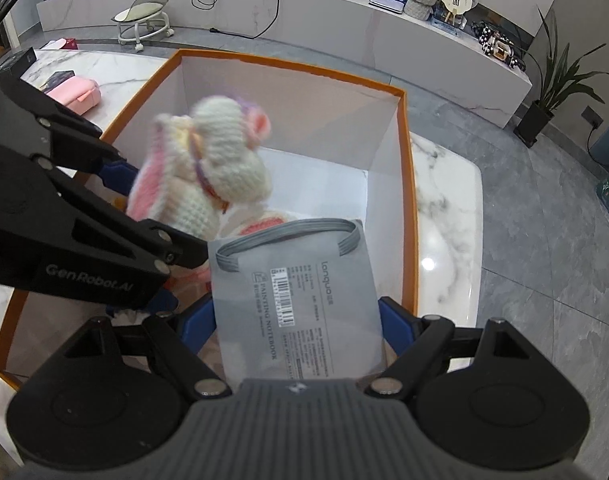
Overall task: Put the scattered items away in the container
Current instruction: 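Open the left tool to drop the bunny while the right tool releases the package, then move both tools back from the box toward the book and pink pouch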
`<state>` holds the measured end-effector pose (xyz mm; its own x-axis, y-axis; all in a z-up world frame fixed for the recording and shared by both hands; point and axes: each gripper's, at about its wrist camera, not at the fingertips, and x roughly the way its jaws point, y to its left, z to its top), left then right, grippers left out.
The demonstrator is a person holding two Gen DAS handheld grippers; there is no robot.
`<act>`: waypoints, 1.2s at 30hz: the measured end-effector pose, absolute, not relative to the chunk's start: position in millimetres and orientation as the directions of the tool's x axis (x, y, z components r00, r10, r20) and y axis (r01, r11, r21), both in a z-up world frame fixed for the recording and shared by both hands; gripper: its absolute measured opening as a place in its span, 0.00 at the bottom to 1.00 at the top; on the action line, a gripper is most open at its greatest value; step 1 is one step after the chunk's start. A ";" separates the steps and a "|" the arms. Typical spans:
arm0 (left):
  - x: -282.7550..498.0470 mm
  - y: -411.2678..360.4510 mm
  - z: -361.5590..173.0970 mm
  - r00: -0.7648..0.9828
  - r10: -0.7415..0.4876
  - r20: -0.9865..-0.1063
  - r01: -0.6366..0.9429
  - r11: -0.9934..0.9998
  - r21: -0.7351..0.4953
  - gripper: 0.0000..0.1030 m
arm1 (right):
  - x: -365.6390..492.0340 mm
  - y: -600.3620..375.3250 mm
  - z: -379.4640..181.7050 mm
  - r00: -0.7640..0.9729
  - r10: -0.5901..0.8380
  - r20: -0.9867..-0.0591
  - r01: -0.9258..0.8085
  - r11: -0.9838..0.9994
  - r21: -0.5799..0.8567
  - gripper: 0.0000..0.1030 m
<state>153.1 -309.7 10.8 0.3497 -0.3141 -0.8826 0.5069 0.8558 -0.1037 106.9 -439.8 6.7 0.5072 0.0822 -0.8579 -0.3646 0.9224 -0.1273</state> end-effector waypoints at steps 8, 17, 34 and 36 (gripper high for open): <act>151.4 -317.5 8.0 0.351 -0.288 -0.891 0.517 0.853 -0.072 0.58 | 106.7 -438.9 5.4 0.506 0.082 -0.859 -0.370 0.920 -0.130 0.83; 152.0 -318.5 9.6 0.349 -0.283 -0.893 0.518 0.853 -0.068 0.64 | 106.0 -437.3 3.8 0.505 0.072 -0.860 -0.371 0.918 -0.141 0.84; 148.9 -309.5 24.5 0.358 -0.293 -0.887 0.514 0.855 -0.075 0.65 | 99.2 -431.4 19.9 0.535 0.049 -0.844 -0.362 0.916 -0.176 0.88; 147.5 -308.2 27.2 0.362 -0.294 -0.885 0.513 0.855 -0.075 0.65 | 97.9 -430.2 23.0 0.538 0.049 -0.841 -0.362 0.915 -0.179 0.87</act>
<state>147.5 -308.2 27.2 0.3616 -0.2944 -0.8846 0.5129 0.8552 -0.0750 97.9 -430.2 23.0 0.5385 0.0488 -0.8412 -0.3624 0.9147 -0.1789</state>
